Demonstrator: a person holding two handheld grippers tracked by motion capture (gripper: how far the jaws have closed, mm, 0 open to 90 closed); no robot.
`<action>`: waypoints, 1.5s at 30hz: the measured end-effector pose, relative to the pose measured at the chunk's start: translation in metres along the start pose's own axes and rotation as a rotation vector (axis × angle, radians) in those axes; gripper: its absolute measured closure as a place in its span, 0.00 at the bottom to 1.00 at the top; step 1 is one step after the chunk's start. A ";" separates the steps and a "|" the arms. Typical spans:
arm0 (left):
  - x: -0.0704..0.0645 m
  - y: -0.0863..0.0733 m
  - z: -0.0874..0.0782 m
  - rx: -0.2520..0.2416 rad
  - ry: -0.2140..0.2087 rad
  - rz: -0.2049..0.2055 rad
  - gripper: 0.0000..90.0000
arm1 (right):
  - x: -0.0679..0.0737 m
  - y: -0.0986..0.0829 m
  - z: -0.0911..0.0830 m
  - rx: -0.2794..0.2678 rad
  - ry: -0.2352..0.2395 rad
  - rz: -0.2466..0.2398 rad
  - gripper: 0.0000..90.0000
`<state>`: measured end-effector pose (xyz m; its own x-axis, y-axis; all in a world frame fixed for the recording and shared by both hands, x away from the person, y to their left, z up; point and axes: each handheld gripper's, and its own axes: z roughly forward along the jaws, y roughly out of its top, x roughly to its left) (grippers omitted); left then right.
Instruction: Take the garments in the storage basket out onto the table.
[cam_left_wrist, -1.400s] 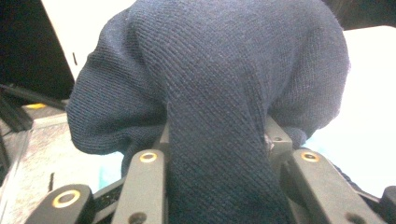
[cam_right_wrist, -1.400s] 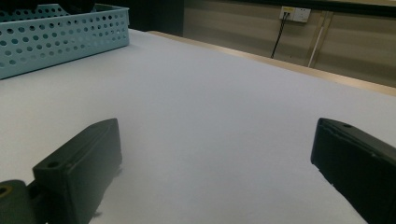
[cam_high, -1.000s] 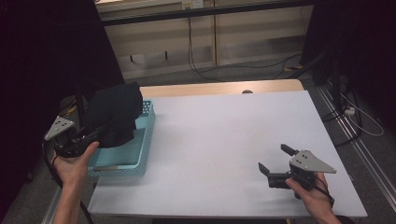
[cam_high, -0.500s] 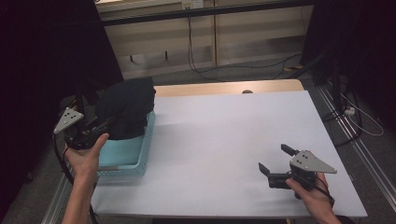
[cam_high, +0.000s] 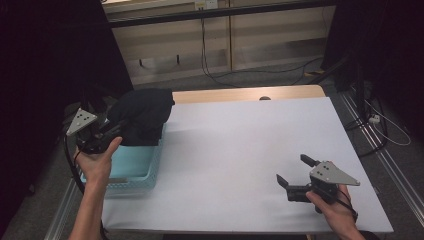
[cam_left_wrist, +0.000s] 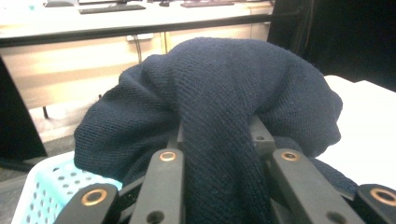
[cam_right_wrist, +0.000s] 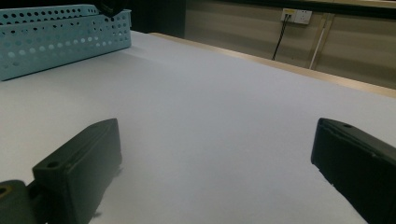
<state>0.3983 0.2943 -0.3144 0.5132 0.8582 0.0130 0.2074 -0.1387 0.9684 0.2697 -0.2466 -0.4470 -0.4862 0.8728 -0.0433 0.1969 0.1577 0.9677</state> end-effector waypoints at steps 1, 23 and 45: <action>-0.002 0.002 0.001 -0.008 -0.006 -0.001 0.82 | 0.000 0.000 0.000 0.000 -0.001 0.002 0.02; -0.069 0.028 0.044 -0.010 -0.213 0.069 0.82 | 0.000 0.000 -0.002 -0.004 0.006 0.002 0.02; -0.143 0.020 0.099 0.065 -0.384 0.078 0.82 | 0.000 0.000 -0.003 -0.008 0.013 0.000 0.02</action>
<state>0.4111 0.1196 -0.3214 0.8010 0.5983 -0.0202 0.2018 -0.2381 0.9501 0.2667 -0.2479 -0.4462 -0.4977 0.8664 -0.0401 0.1904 0.1542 0.9695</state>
